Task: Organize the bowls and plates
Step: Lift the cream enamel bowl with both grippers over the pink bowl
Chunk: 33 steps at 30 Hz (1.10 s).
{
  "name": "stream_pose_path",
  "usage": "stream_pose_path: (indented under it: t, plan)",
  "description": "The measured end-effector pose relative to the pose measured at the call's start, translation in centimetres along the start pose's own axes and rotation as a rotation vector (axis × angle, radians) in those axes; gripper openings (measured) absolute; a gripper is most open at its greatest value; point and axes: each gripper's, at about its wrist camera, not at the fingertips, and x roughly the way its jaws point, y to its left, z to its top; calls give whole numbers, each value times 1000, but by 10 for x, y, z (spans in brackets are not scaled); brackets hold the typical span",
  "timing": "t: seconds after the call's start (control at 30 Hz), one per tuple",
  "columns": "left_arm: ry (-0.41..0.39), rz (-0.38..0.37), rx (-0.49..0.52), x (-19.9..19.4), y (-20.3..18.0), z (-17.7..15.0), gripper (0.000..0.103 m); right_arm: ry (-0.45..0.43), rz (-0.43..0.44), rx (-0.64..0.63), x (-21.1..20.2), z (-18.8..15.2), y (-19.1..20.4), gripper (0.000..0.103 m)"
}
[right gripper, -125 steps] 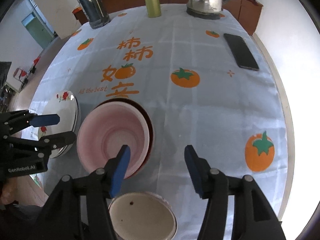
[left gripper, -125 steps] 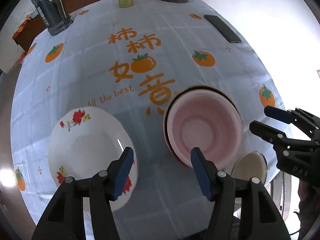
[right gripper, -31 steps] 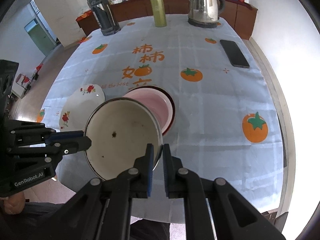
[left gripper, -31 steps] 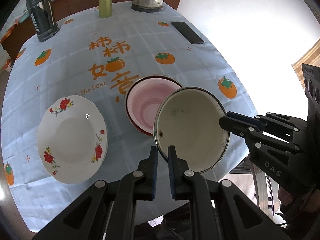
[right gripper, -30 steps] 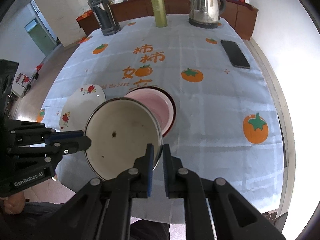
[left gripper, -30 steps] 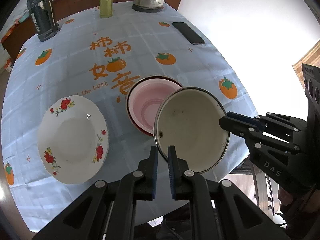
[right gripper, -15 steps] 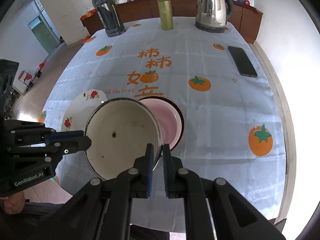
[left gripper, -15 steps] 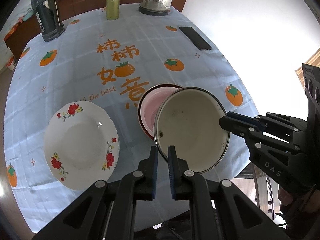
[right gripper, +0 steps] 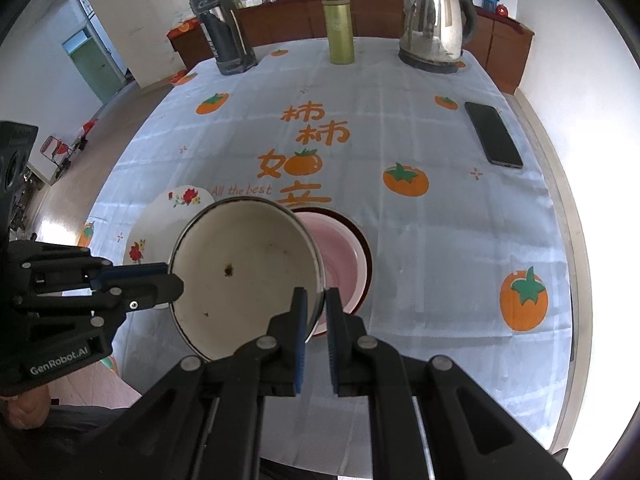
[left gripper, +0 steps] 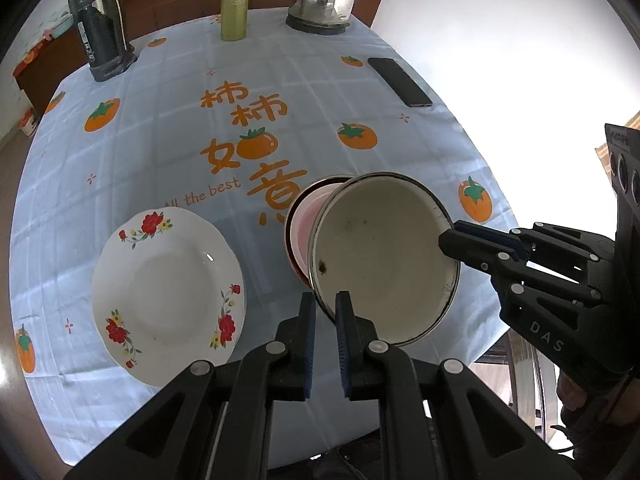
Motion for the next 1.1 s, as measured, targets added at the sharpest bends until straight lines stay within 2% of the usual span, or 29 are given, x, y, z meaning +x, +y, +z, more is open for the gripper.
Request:
stream_pose_path:
  t: [1.1]
  plan:
    - [31,12,-19,22,0,14,11,27,-8,-22,16,13,-9,11]
